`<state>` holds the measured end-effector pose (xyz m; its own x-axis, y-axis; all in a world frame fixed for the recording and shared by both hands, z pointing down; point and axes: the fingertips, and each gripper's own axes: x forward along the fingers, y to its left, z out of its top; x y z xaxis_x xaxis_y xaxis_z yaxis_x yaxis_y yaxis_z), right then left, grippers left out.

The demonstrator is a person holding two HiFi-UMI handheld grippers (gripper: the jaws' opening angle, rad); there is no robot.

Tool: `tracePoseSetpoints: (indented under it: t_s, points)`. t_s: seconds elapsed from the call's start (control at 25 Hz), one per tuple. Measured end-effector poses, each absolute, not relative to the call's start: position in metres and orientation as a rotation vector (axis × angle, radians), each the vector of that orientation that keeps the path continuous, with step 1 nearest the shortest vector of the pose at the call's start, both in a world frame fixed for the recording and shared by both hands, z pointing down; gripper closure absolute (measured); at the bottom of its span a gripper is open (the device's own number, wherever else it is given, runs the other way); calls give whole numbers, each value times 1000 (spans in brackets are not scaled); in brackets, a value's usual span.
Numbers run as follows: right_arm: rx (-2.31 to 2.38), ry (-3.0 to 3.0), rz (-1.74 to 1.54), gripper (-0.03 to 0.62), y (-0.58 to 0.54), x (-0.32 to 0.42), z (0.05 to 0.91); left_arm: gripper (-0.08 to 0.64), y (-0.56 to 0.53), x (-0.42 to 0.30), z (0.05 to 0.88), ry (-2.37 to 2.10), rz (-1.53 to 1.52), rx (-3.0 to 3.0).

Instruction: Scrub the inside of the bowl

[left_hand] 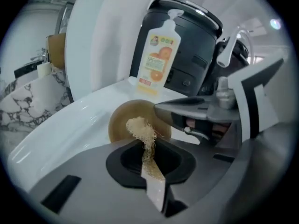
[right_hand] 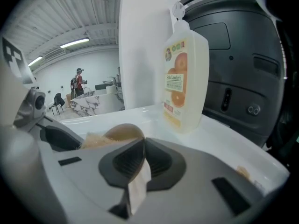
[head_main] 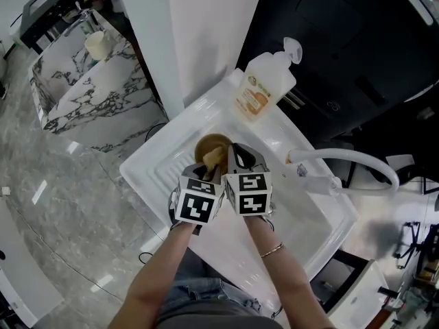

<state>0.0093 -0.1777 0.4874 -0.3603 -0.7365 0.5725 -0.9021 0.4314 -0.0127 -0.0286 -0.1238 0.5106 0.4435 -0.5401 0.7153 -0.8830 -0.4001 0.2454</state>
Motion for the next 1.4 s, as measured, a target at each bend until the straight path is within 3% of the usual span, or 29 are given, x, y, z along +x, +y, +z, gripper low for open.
tracePoseSetpoints:
  t_s: [0.4, 0.84, 1.4]
  points:
    - [1392, -2182, 446, 571, -177, 17, 492, 515, -120, -56, 515, -1291, 986, 2157]
    - [1413, -2172, 498, 571, -176, 22, 497, 515, -136, -81, 502, -1391, 1072, 2205]
    - [1450, -2141, 556, 571, -180, 27, 507, 515, -166, -90, 462, -1542, 964, 2348]
